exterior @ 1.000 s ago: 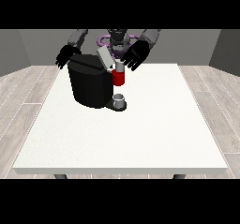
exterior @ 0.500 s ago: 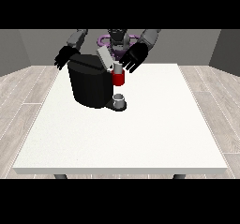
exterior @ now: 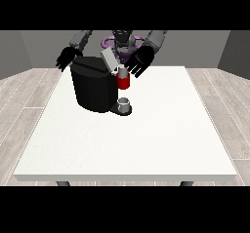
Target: Insert the coffee pod into the coffee machine and close the lid
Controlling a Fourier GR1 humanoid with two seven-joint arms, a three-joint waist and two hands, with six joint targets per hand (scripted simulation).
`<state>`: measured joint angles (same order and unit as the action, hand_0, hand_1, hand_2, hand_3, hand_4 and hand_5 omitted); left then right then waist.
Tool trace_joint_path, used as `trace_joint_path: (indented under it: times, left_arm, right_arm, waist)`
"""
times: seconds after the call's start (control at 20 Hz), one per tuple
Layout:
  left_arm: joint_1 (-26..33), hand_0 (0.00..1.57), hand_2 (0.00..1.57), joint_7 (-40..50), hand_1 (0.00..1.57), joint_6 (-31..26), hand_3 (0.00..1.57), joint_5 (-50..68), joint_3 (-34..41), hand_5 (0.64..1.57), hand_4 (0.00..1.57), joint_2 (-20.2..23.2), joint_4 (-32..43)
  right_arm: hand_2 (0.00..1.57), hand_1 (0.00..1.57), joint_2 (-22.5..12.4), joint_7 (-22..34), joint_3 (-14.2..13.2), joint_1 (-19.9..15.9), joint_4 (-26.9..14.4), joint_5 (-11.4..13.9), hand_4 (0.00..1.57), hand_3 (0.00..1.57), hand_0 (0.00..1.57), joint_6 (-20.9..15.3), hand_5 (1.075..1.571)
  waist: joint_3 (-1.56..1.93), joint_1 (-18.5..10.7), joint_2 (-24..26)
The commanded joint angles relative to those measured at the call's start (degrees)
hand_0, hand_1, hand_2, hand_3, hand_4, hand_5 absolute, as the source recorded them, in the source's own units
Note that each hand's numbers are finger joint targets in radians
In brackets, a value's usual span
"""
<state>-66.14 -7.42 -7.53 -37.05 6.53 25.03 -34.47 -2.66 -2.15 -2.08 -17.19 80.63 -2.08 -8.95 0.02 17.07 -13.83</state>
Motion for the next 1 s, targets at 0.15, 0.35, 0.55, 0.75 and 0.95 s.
trace_joint_path:
  times: [0.15, 0.35, 0.55, 0.75, 0.95]
  left_arm:
    - [-0.5, 1.22, 1.27, 2.3, 1.22, 0.2, 1.17, -0.6, -0.5, 1.571, 0.48, -2.9, 0.2]
    - [0.6, 1.21, 1.24, -1.4, 1.21, -1.8, 1.12, -0.4, -0.4, 1.571, 0.46, -0.9, 0.1]
    - [-0.4, 1.15, 1.18, -0.3, 1.15, -1.0, 1.02, -1.1, -0.5, 1.571, 0.45, -1.0, -0.2]
    - [-0.6, 1.09, 1.13, 0.1, 1.09, 1.3, 0.96, -2.4, -1.2, 1.571, 0.4, -2.6, -0.8]
    - [-0.7, 1.06, 1.12, -1.1, 1.06, -1.9, 0.96, -2.4, -0.7, 1.571, 0.37, 1.1, -0.5]
  right_arm:
    - [0.0, 0.0, 0.5, -2.0, -0.3, -0.2, -1.1, -0.3, 0.43, 0.0, 0.0, 0.1, 1.571]
    - [0.0, 0.0, -0.1, -0.6, -1.7, -0.8, -0.9, -0.4, 0.45, 0.0, 0.0, -1.0, 1.571]
    - [0.0, 0.0, -1.7, -2.5, -2.3, -0.9, -2.2, -0.6, 0.42, 0.0, 0.0, 0.8, 1.571]
    - [0.0, 0.0, 0.3, -1.2, -1.9, -3.2, -2.6, 0.6, 0.38, 0.0, 0.0, -2.6, 1.571]
    - [0.0, 0.0, -0.6, -3.6, -2.0, 0.1, -2.7, -0.7, 0.44, 0.0, 0.0, 0.4, 1.571]
  waist:
    - [0.0, -0.1, -0.6]
    - [-0.02, -1.6, -0.7]
    - [-0.01, -1.0, -2.0]
    - [-0.02, -1.9, -2.4]
    - [-0.01, -2.0, -1.0]
